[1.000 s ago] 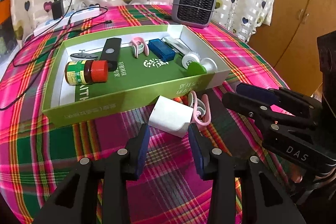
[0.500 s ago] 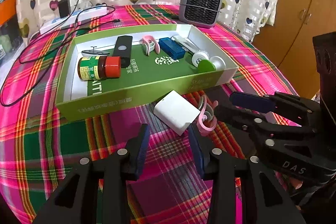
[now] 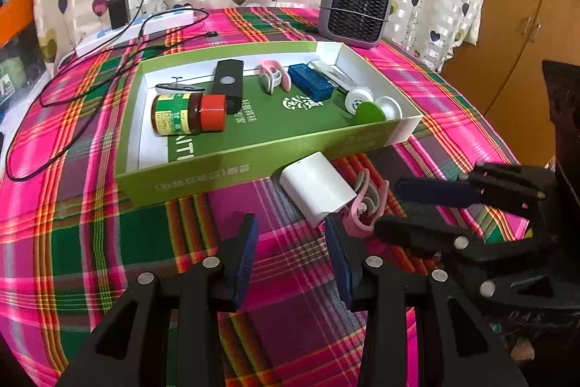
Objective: Organize rigid objects
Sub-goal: 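Approach the white charger with left tool while right tool reaches the pink cable clip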
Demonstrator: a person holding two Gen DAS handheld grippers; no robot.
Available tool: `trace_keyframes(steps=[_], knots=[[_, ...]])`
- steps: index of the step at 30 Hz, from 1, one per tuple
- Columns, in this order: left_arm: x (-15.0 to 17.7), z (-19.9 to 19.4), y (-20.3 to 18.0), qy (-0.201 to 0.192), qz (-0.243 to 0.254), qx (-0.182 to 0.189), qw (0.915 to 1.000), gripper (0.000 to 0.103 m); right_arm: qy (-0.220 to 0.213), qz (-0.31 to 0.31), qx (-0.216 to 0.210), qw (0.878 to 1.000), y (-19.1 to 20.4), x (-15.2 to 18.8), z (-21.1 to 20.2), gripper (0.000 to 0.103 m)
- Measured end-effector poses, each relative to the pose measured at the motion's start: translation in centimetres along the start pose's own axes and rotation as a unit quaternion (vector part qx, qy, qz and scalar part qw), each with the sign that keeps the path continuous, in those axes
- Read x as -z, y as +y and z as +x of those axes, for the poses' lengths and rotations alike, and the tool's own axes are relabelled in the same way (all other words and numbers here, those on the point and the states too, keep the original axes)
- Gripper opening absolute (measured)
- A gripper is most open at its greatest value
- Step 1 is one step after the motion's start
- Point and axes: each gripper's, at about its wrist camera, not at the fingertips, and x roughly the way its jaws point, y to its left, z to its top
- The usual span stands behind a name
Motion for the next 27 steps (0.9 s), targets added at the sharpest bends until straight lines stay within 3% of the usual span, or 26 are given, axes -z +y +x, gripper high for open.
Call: trace_keyframes(steps=[9, 14, 20, 27], knots=[[0.0, -0.3, 0.8, -0.002, -0.012, 0.004, 0.9999, 0.037, 0.004, 0.003, -0.043, 0.999, -0.8, -1.3, 1.2, 0.036], [0.1, -0.7, 0.9, -0.006, -0.013, 0.005, 0.9999, 0.037, 0.008, 0.018, -0.031, 0.999, -0.9, -1.7, 1.7, 0.036], [0.1, -0.7, 1.0, -0.006, -0.012, 0.007, 0.9999, 0.037, 0.025, -0.050, -0.038, 0.998, 0.5, -1.6, 1.7, 0.036], [0.2, -0.8, 1.2, -0.006, -0.017, 0.005, 0.9998, 0.037, 0.038, -0.086, -0.045, 0.995, 1.3, -0.6, 1.0, 0.036]])
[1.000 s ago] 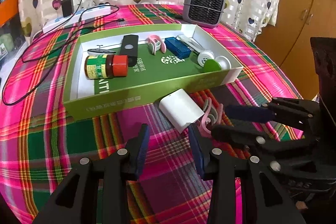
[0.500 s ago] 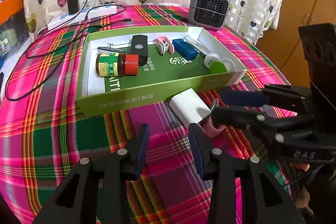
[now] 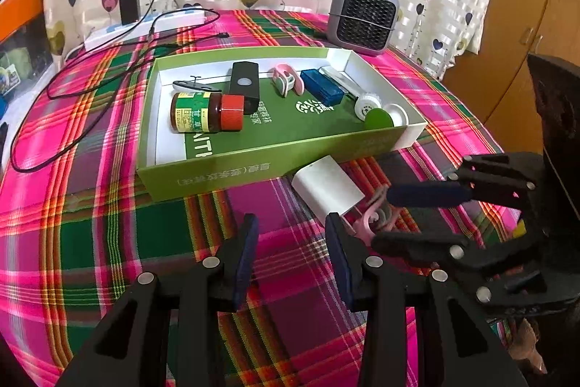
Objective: Organize rigid objects
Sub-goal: 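Approach the white charger with left tool while right tool reaches the pink cable clip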
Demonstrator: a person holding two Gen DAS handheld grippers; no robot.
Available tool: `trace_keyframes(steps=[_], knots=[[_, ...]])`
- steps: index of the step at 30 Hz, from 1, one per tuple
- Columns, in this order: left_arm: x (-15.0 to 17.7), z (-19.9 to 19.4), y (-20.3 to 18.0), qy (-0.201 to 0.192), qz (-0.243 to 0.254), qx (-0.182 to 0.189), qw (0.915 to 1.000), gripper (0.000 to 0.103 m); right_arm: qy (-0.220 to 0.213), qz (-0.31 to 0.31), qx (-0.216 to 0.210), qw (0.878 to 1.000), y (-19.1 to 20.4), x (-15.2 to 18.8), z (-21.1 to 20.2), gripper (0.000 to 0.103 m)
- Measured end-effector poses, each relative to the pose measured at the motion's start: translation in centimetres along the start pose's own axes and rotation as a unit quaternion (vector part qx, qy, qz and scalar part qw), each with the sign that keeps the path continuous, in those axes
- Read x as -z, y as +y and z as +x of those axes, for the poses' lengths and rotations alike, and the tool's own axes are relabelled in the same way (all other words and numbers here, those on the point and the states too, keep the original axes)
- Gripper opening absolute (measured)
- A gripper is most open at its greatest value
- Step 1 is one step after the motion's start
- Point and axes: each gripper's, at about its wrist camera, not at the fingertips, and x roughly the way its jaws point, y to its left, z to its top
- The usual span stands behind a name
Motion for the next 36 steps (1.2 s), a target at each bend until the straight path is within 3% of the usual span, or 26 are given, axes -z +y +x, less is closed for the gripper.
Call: trace_keyframes(steps=[11, 17, 20, 25, 29, 36], knots=[[-0.3, -0.2, 0.0, -0.004, 0.002, 0.001, 1.0000, 0.037, 0.014, -0.036, 0.018, 0.999, 0.7, 1.2, -1.0, 0.036], [-0.3, -0.1, -0.2, -0.002, 0.003, 0.000, 1.0000, 0.037, -0.038, -0.032, 0.009, 0.999, -0.3, 0.2, -1.9, 0.036], [-0.3, -0.1, -0.2, -0.002, 0.002, 0.001, 1.0000, 0.037, -0.044, -0.015, 0.006, 0.999, -1.2, -0.6, -1.2, 0.036], [-0.2, 0.6, -0.1, 0.006, -0.002, 0.000, 1.0000, 0.037, -0.042, 0.024, -0.084, 0.995, -2.7, -1.5, -0.2, 0.036], [-0.2, 0.8, -0.1, 0.007, -0.002, 0.000, 1.0000, 0.037, -0.011, -0.003, -0.082, 0.997, -2.1, -1.5, 0.9, 0.036], [-0.1, 0.9, 0.0, 0.008, -0.004, -0.001, 1.0000, 0.037, 0.004, -0.034, -0.095, 0.995, -0.9, -0.2, 0.0, 0.036]])
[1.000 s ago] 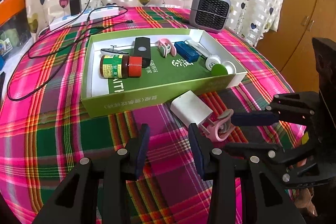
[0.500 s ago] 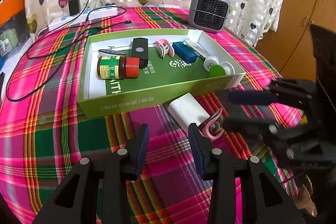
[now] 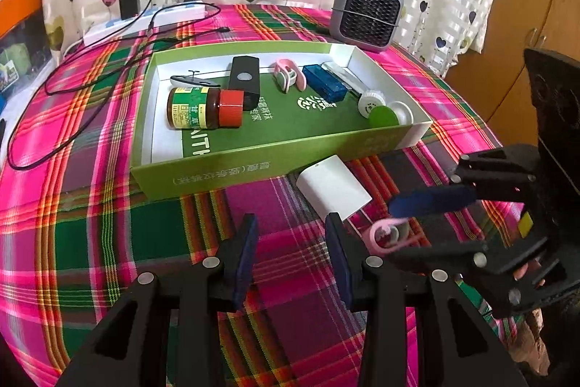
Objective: Organize rigid objects
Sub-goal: 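Approach the white charger with left tool while right tool reaches the pink cable clip, then grasp the white charger with left tool while right tool grips the pink clip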
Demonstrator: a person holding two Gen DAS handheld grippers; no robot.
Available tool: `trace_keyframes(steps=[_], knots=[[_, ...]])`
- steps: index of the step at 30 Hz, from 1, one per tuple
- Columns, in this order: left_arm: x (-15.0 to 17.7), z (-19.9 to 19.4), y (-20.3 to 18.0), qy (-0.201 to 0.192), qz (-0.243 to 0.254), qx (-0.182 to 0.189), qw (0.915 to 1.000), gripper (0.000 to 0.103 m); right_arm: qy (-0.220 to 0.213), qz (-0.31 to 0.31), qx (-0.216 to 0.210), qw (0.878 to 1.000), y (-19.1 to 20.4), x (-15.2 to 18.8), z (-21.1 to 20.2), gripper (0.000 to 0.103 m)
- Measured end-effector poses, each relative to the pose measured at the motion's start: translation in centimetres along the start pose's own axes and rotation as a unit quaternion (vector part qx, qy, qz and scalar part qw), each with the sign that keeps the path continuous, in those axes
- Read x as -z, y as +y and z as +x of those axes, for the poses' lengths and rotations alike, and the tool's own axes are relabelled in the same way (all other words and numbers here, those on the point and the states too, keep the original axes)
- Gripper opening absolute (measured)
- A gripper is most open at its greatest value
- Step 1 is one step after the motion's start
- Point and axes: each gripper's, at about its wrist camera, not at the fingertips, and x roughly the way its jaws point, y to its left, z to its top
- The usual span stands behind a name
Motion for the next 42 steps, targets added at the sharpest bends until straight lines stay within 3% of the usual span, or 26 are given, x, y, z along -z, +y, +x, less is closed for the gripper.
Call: trace_keyframes(steps=[10, 24, 42], knots=[[0.0, -0.3, 0.0, -0.004, 0.000, 0.000, 1.0000, 0.037, 0.011, -0.032, 0.006, 0.999, 1.4, 1.4, -0.9, 0.036], [-0.1, -0.8, -0.3, -0.009, -0.005, 0.010, 0.9999, 0.037, 0.037, -0.048, 0.108, 0.992, 1.6, 1.9, 0.4, 0.036], [-0.7, -1.1, -1.4, -0.013, -0.013, 0.014, 0.9997, 0.037, 0.012, -0.009, 0.111, 0.994, 0.9, 2.5, -0.2, 0.033]])
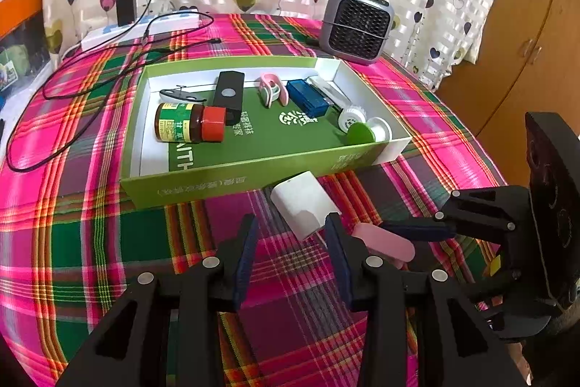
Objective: Organize rigid objects
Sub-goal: 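Grasp the white charger with left tool while right tool grips the pink clip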
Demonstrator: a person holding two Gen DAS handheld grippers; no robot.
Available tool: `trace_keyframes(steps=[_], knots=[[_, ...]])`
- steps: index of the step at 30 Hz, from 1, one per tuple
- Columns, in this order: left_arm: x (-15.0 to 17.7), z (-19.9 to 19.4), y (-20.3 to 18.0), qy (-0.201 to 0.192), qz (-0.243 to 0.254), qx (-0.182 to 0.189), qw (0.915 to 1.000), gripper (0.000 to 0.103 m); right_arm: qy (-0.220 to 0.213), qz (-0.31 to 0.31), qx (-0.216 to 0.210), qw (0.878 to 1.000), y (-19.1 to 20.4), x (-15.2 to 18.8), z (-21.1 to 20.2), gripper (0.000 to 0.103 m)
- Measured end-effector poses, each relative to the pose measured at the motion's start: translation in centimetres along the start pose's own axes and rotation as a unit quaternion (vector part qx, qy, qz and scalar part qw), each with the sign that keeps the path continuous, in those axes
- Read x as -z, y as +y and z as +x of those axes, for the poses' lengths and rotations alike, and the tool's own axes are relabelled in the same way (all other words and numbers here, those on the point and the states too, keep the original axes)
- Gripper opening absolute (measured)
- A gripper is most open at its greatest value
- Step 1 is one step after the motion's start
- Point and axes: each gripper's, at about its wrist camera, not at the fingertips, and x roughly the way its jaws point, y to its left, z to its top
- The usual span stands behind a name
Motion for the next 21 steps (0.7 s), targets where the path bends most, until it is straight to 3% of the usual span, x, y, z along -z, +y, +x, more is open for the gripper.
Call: trace_keyframes(steps=[9, 21], knots=[[-0.5, 0.5, -1.0, 0.003, -0.002, -0.009, 1.0000, 0.037, -0.005, 0.015, 0.007, 1.000, -0.5, 0.3, -0.3, 0.019], [-1.1, 1.5, -1.6, 0.011, -0.013, -0.034, 0.9993, 0.037, -0.016, 0.039, 0.016, 0.999, -1.2, 0.8, -0.8, 0.018]])
